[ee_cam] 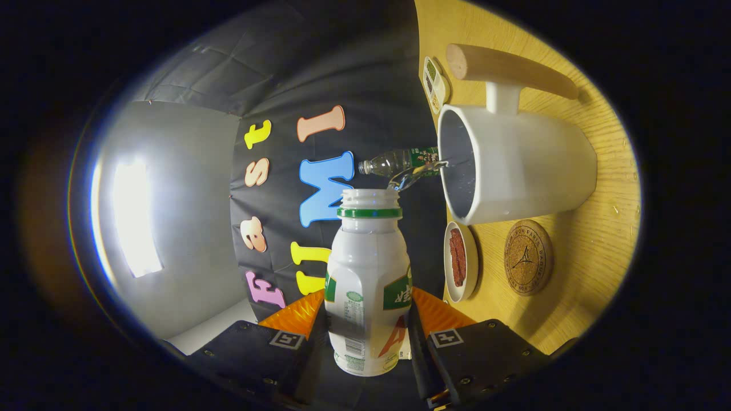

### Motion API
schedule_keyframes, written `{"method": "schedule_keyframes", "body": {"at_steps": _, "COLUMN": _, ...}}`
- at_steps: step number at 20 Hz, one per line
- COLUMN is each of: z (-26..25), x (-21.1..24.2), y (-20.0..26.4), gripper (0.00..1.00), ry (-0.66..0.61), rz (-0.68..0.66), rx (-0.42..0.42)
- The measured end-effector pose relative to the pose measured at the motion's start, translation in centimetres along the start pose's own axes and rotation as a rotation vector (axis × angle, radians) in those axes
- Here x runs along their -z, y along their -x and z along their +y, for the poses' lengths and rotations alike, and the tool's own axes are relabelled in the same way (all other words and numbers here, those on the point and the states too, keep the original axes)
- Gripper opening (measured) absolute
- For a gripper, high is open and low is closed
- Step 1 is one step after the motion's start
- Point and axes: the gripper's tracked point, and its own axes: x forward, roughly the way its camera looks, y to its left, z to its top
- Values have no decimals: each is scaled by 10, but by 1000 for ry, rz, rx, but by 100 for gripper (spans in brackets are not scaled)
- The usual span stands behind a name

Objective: Take the bottle from table, then pour the juice into the cup, finally place the bottle on the coaster

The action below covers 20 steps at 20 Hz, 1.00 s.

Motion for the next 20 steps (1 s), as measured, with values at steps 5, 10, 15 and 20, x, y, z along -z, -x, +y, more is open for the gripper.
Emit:
{"method": "schedule_keyframes", "body": {"at_steps": 5, "z": 5, "x": 0, "y": -2, "gripper": 65, "ry": -9, "rz": -3, "rx": -9}}
{"method": "schedule_keyframes", "body": {"at_steps": 10, "z": 7, "x": 3, "y": -3, "gripper": 65, "ry": -17, "rz": -1, "rx": -16}}
{"method": "schedule_keyframes", "body": {"at_steps": 15, "z": 9, "x": 5, "y": -4, "gripper": 65, "ry": -20, "rz": 0, "rx": -23}}
{"method": "schedule_keyframes", "body": {"at_steps": 20, "z": 11, "x": 8, "y": -6, "gripper": 65, "ry": -31, "rz": 6, "rx": -28}}
